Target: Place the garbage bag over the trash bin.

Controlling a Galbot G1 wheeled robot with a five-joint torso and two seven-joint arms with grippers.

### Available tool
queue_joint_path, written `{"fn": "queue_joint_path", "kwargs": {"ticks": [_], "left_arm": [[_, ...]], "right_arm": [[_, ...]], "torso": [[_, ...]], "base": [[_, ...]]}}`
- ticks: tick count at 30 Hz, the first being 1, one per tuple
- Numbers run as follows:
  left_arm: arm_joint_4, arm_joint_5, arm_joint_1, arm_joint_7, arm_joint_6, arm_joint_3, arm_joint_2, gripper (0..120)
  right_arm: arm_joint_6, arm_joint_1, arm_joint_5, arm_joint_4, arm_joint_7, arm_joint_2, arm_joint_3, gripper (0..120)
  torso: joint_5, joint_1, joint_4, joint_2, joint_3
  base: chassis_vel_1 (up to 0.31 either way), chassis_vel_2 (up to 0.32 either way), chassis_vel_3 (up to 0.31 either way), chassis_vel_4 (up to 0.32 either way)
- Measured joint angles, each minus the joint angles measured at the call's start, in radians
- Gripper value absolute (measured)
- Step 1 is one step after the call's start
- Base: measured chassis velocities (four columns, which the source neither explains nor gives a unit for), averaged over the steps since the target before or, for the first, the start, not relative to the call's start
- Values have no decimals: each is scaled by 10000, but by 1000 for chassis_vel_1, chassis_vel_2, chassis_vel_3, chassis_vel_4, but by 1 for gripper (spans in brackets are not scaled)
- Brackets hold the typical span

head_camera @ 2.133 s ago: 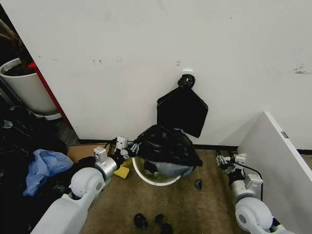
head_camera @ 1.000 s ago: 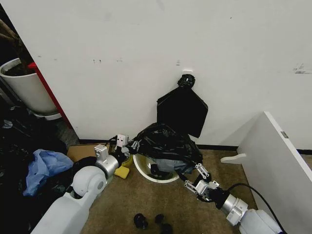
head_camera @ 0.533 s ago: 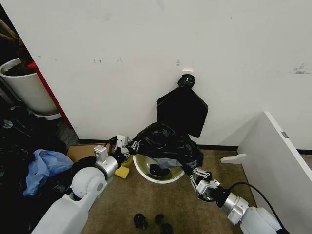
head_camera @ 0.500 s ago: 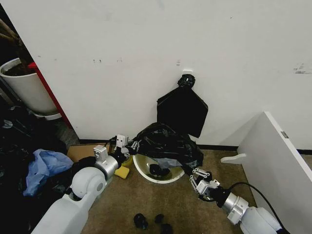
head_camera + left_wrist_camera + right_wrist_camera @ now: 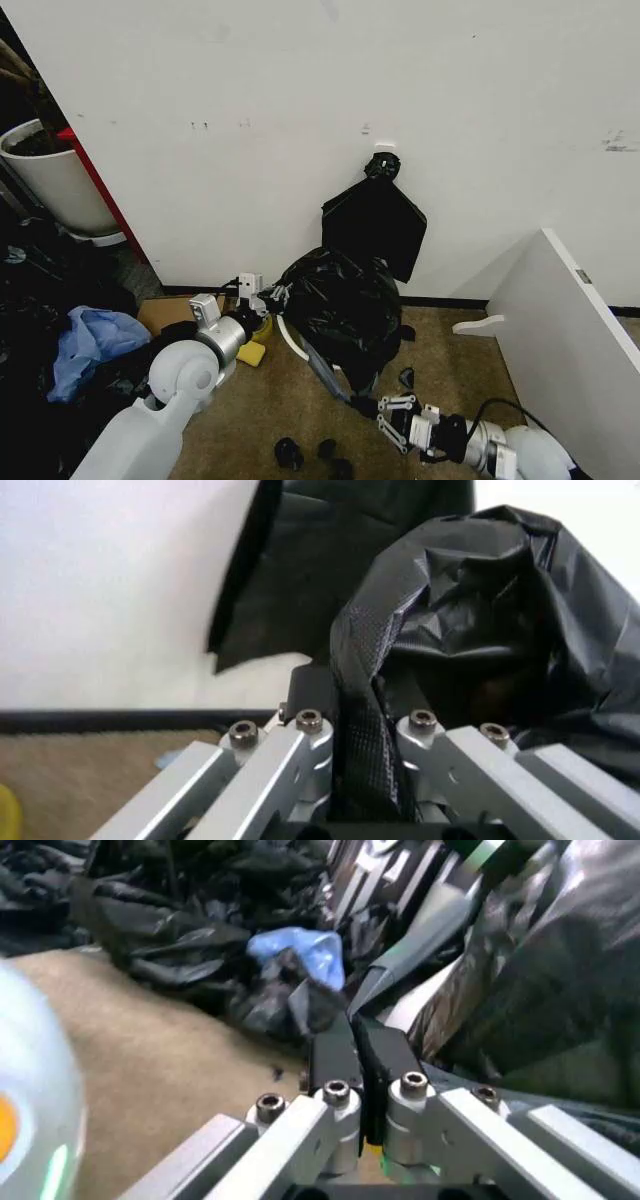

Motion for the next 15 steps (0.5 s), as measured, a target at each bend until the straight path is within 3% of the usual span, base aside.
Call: {"fn": "queue_joint_path", "kwargs": {"ticks": [5, 15], "left_arm": [[-365, -936, 151, -564, 143, 6, -294, 5], [-685, -1393, 506, -767, 99, 47, -615, 5]], "right_arm": [[216, 131, -576, -546, -47, 329, -262, 0], [483, 503, -1569, -1097, 365, 741, -294, 0]], "torso": [[0, 0, -1, 0, 0], [-1, 0, 1, 0, 0]], "base": [[0, 0, 0, 0], [0, 0, 0, 0]]}}
